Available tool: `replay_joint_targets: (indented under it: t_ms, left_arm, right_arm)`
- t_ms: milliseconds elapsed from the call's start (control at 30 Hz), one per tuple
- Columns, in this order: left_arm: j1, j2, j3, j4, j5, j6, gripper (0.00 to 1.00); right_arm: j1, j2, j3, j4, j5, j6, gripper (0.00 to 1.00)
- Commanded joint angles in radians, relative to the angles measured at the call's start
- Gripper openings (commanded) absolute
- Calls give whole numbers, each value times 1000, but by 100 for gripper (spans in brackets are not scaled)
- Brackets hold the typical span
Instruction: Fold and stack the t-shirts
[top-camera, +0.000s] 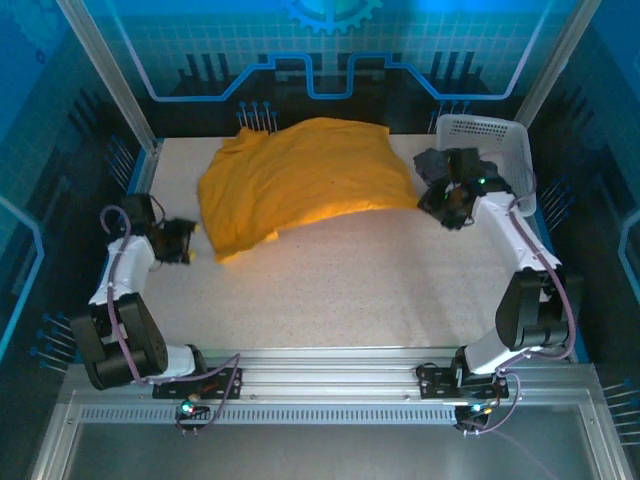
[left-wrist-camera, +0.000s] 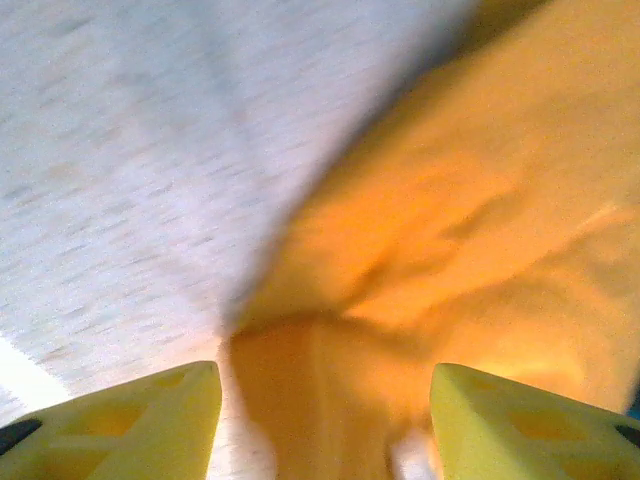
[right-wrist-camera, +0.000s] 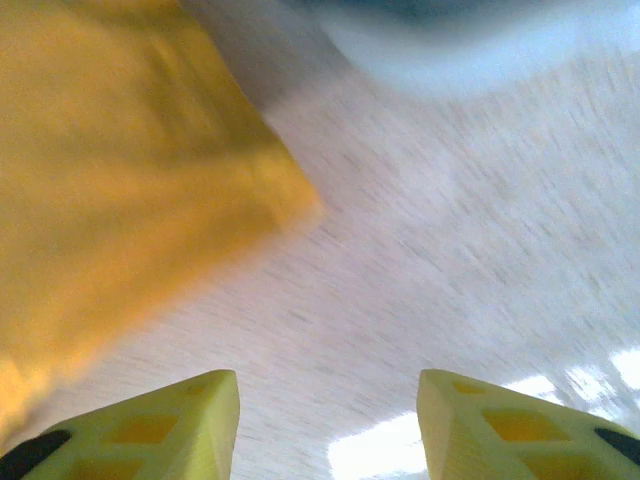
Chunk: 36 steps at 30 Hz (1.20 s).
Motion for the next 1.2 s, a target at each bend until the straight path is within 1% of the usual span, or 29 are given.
replay_joint_targets:
  t_ms: [0, 67, 100, 167, 233, 333, 400, 500, 600, 700, 833, 933, 1000, 1067, 1100, 1167]
  left_arm:
    - [-81, -142, -38, -109, -100, 168, 58]
    - [-146, -188, -121, -113, -112, 145, 57]
    - [-163, -208, -153, -118, -123, 129, 57]
    - [-177, -253, -216, -126, -149, 93, 56]
    - [-185, -258, -253, -90, -120, 63, 56]
    - [-227, -194, -245, -18, -83, -2, 55]
    - [-252, -143, -221, 29, -85, -50, 56]
    - [-279, -55, -165, 74, -94, -125, 56]
    - [-313, 26, -107, 30, -125, -179, 56]
    - [-354, 76, -90, -15, -141, -234, 54]
    - [-418, 111, -90, 0, -165, -296, 54]
    - [-447, 187, -55, -40, -171, -306, 53]
    - [-458, 217, -32, -73, -216, -292, 52]
    - [-461, 243, -29, -53, -247, -275, 51]
    - [-460, 271, -19, -46, -260, -254, 48]
    - [-461, 330, 16, -43, -295, -207, 37]
  right_arm:
    - [66, -88, -79, -52, 56, -27, 53]
    - [104, -107, -127, -59, 66, -27, 54]
    - [117, -114, -145, -62, 74, -28, 53]
    - [141, -136, -180, -63, 92, -29, 51]
    - [151, -157, -213, -42, 89, -33, 49]
    - [150, -174, -250, 20, 62, -45, 43]
    - [147, -168, -265, 76, 11, -56, 42]
    - [146, -135, -251, 102, -28, -57, 39]
    - [146, -108, -232, 99, -28, -50, 37]
    - [143, -99, -223, 104, -25, -49, 37]
    - [135, -90, -215, 101, -24, -47, 35]
    - [130, -89, -212, 93, -17, -46, 35]
    - [127, -92, -212, 93, -12, -45, 35]
    - [124, -89, -209, 92, -11, -45, 34]
    - [125, -87, -206, 91, -8, -42, 34]
    - [124, -85, -204, 88, -3, -39, 33]
